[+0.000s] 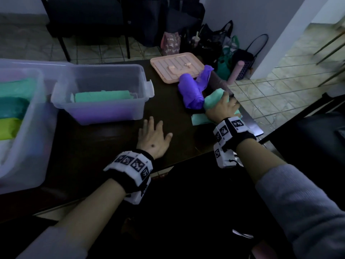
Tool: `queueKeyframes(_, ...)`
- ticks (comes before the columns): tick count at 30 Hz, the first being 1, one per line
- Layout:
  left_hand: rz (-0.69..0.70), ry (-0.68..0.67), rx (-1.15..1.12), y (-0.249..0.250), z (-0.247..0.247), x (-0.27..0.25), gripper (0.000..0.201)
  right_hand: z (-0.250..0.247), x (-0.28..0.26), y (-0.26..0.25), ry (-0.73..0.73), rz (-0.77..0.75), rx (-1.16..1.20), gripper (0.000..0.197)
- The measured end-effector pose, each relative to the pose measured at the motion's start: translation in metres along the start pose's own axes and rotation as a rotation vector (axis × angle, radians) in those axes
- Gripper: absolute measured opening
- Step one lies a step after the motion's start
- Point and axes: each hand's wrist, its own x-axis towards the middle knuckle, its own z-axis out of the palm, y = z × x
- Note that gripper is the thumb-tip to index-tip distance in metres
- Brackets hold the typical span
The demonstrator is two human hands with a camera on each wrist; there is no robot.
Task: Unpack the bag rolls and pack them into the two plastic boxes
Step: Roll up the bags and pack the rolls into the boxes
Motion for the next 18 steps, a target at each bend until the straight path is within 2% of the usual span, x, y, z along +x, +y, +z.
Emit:
queueKeyframes(3, -0.039, -0.142, 0.151, -0.001, 0.006, 0.005, 0.072, 0.003, 0.003, 0.012, -0.185, 0.020, -0.077, 0.066)
queueKeyframes(6, -0.044, -0.218, 0.209, -0.002, 0.007, 0.006, 0.081, 0.003, -0.001, 0.017, -0.224, -0.039, -0.180, 0.063)
queueKeyframes(11, -0.041, -0.233, 0.206, -0.005, 0.005, 0.005, 0.082, 0.014, -0.022, 0.014, -0.218, -0.019, -0.222, 0.053)
queueKeyframes(18, -0.023, -0.209, 0.189, -0.008, 0.008, 0.006, 0.083, 0.009, -0.058, 0.006, -0.429, -0.110, -0.217, 0.066)
